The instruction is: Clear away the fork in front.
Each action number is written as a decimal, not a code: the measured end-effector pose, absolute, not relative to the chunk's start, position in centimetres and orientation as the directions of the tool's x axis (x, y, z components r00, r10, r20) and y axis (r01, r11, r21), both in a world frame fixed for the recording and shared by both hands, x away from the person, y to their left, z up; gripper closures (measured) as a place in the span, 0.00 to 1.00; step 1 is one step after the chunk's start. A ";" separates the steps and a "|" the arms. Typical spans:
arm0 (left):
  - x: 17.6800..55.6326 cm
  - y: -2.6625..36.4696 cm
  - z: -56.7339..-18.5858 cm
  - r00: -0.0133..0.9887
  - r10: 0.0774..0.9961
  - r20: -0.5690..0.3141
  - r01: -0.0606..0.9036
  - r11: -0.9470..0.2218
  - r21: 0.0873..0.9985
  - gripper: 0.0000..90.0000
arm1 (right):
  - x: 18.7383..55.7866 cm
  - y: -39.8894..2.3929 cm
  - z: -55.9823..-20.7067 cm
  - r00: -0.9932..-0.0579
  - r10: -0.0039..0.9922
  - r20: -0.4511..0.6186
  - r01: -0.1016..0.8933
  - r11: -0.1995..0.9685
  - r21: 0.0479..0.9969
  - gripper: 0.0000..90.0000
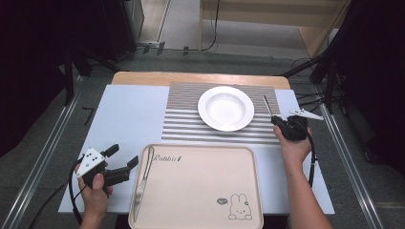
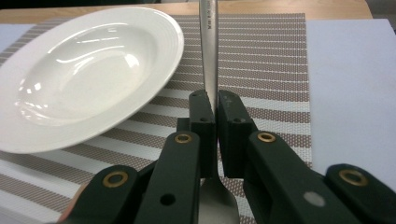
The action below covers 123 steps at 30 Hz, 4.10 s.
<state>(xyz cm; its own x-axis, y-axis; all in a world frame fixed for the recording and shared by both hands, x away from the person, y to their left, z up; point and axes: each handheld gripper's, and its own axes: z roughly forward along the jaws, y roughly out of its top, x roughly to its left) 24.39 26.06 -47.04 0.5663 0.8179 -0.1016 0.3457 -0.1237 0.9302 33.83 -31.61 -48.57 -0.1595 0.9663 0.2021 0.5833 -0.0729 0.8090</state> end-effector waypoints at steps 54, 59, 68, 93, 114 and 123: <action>26.5 11.2 -42.7 0.775 0.598 -0.204 0.349 -0.136 0.927 0.15 | 21.6 -22.3 -46.4 -0.477 0.855 0.203 0.349 -0.028 0.937 0.94; 26.4 10.4 -43.0 0.783 0.581 -0.222 0.360 -0.132 0.924 0.18 | 21.1 -21.4 -46.3 -0.503 0.836 0.219 0.345 -0.038 0.938 0.94; 26.7 8.8 -43.1 0.779 0.560 -0.282 0.413 -0.120 0.903 0.30 | 20.5 -20.2 -46.3 -0.543 0.813 0.209 0.329 -0.023 0.944 0.94; 27.1 6.5 -42.8 0.780 0.471 -0.411 0.491 -0.056 0.869 0.62 | 19.3 -17.0 -46.2 -0.623 0.759 0.190 0.296 0.004 0.955 0.94; 26.8 6.9 -43.4 0.777 0.386 -0.497 0.545 -0.019 0.838 0.91 | 19.0 -15.8 -46.4 -0.636 0.753 0.169 0.287 0.028 0.958 0.93; 26.8 8.3 -42.9 0.797 0.385 -0.465 0.510 -0.018 0.860 0.96 | 19.6 -17.3 -46.6 -0.658 0.729 0.188 0.318 0.043 0.947 0.60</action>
<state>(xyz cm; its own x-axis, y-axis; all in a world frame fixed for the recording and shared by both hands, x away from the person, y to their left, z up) 26.83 8.30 -42.91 0.7972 0.3849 -0.4651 0.5104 -0.0183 0.8597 19.63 -17.28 -46.62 -0.6581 0.7291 0.1882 0.3185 0.0430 0.9470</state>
